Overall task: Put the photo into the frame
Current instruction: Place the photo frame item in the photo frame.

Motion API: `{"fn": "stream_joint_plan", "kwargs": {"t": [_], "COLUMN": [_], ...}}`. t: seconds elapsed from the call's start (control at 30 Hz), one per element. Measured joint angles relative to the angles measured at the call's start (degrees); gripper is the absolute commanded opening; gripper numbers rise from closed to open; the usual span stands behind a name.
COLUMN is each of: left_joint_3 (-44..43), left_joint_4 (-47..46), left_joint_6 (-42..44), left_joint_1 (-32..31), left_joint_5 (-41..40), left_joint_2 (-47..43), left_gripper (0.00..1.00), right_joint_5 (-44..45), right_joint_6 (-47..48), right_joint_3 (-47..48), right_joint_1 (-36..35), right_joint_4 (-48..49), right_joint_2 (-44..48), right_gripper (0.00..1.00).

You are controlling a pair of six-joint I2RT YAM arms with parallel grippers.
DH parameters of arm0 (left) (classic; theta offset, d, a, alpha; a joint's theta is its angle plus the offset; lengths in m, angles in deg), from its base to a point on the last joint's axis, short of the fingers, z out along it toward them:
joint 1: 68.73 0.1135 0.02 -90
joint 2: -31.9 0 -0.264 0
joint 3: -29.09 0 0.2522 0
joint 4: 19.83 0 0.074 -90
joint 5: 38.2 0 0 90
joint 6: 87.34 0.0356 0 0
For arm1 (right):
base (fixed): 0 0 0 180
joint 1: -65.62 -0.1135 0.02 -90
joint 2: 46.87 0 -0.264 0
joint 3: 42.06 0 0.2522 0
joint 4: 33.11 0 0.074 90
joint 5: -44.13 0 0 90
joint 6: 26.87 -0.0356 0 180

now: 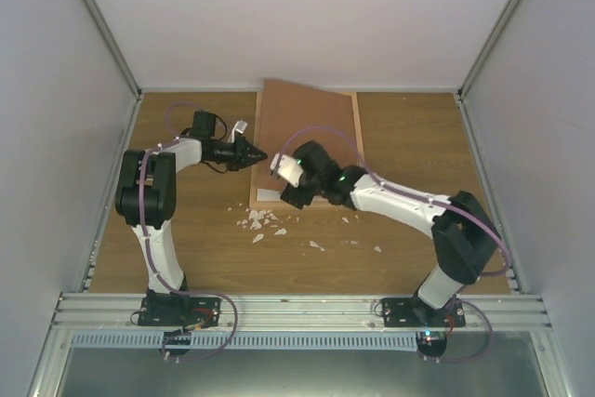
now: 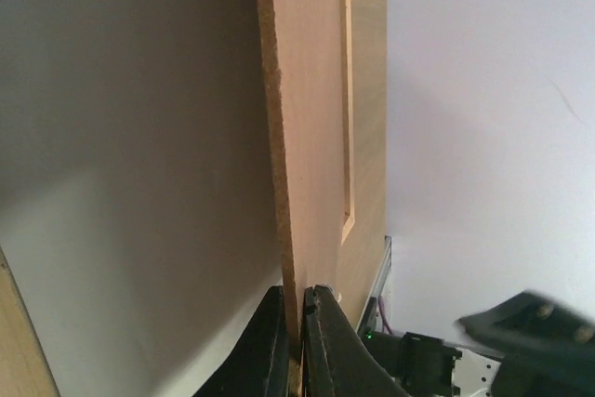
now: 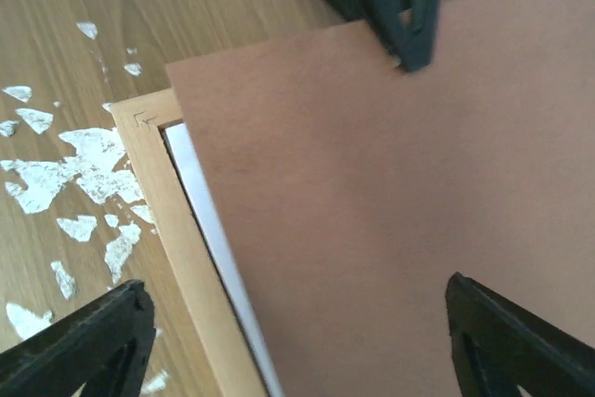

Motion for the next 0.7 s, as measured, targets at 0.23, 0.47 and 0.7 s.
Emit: {"fn": "stream_joint_plan", "kwargs": {"t": [0.23,0.47,0.7], "left_joint_3": [-0.6,-0.6,-2.0], "left_joint_4": [1.0,1.2,2.8], "left_joint_6": [0.0,0.1,0.9], "left_joint_1": [0.0,-0.3,-1.4], "left_joint_5": [-0.7,-1.4,-3.5], "left_joint_2": [0.0,0.0,0.0], "left_gripper": [0.0,0.0,0.0], "right_joint_5": [-18.4,-31.5,-38.5], "right_joint_6": [-3.9,-9.4,-15.1], "right_joint_3": [6.0,5.5,4.6], "right_joint_1": [17.5,35.7,43.9], "right_joint_4": [-9.6,-14.8,-15.3], "right_joint_2": [4.3,1.1,-7.1], "right_gripper": [0.99,1.0,0.97]}}
